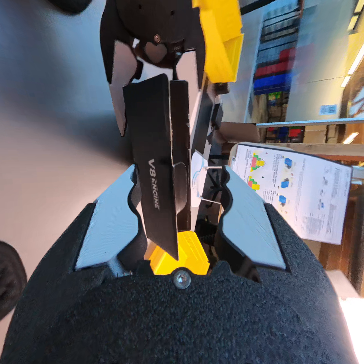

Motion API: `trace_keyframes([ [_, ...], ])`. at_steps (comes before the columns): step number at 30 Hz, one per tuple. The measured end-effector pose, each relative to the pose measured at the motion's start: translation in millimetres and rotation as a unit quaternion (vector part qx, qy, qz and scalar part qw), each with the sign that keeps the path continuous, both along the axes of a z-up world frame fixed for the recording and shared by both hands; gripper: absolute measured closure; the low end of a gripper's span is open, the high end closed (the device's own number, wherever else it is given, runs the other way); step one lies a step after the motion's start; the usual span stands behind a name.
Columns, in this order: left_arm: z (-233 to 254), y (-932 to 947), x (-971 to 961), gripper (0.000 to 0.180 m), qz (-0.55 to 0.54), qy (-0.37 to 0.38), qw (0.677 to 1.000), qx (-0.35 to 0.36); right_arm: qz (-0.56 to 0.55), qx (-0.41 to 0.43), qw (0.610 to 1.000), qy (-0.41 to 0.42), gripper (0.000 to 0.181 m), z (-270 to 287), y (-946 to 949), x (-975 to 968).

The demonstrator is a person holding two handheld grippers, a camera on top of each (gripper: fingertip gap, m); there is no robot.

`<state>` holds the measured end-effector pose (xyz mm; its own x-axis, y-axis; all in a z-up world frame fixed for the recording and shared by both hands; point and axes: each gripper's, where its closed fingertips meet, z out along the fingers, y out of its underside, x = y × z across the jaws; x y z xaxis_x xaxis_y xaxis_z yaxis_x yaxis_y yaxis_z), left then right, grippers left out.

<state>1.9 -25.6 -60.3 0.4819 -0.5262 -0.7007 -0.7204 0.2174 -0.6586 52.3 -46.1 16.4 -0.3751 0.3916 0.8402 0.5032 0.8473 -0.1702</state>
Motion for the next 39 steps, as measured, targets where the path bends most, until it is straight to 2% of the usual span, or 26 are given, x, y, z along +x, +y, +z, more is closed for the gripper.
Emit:
trace_keyframes([
  [1, 1.1, 0.7, -0.1, 0.09, 0.001, -0.002, 1.0, -0.001, 0.003, 0.014, 0.999, -0.034, 0.111, -5.7, 2.1, -5.8],
  [2, 2.5, 1.8, -1.3, 0.09, 0.005, -0.009, 1.0, -0.004, 0.012, 0.022, 0.998, -0.064, 0.135, -12.0, 1.2, -9.8],
  [3, 4.2, 3.0, -4.4, 0.09, 0.01, -0.023, 1.0, -0.008, 0.017, 0.034, 0.996, -0.077, 0.145, -14.2, 0.5, -13.2],
  [4, 6.0, 4.1, -9.3, 0.09, 0.014, -0.039, 0.999, -0.011, 0.02, 0.049, 0.996, -0.073, 0.147, -9.6, 0.0, -15.7],
  [6, 15.8, 6.4, -20.3, 0.09, 0.026, -0.083, 0.996, -0.018, 0.021, 0.081, 0.996, -0.033, 0.159, 5.9, -3.8, -17.6],
  [8, 31.0, 10.0, -34.2, 0.09, 0.036, -0.147, 0.988, -0.034, 0.026, 0.152, 0.988, 0.028, 0.168, 20.1, -7.5, -17.3],
  [10, 41.5, 12.5, -43.2, 0.09, 0.037, -0.196, 0.979, -0.052, 0.027, 0.199, 0.977, 0.066, 0.181, 15.0, -14.2, -15.5],
  [14, 43.3, 12.0, -47.3, 0.086, 0.043, -0.222, 0.972, -0.062, 0.007, 0.224, 0.958, 0.177, 0.181, 3.1, -15.1, -17.4],
  [17, 44.7, 14.5, -51.9, 0.09, 0.05, -0.238, 0.967, -0.071, -0.001, 0.221, 0.95, 0.219, 0.181, 5.1, -11.3, -22.5],
  [19, 46.5, 17.2, -56.3, 0.086, 0.056, -0.255, 0.962, -0.077, -0.003, 0.217, 0.947, 0.238, 0.181, 3.3, -7.2, -27.7],
  [24, 48.9, 21.3, -62.9, 0.089, 0.062, -0.28, 0.954, -0.082, -0.002, 0.199, 0.947, 0.25, 0.176, -11.0, 0.8, -39.1],
  [29, 44.1, 25.5, -69.8, 0.081, 0.055, -0.342, 0.934, -0.092, -0.008, 0.18, 0.955, 0.237, 0.176, -5.9, 3.8, -44.2],
  [32, 27.9, 21.5, -76.2, 0.084, 0.05, -0.334, 0.935, -0.106, -0.009, 0.153, 0.961, 0.232, 0.175, -4.9, 4.7, -44.5],
  [35, 46.1, 4.5, -84.5, 0.082, -0.006, -0.412, 0.903, -0.124, -0.003, 0.152, 0.961, 0.231, 0.176, -0.8, 8.5, -47.1],
  [39, 87.4, -14.1, -92.1, 0.056, -0.045, -0.492, 0.861, -0.121, 0.001, 0.182, 0.952, 0.246, 0.177, 4.1, 14.8, -62.9],
])
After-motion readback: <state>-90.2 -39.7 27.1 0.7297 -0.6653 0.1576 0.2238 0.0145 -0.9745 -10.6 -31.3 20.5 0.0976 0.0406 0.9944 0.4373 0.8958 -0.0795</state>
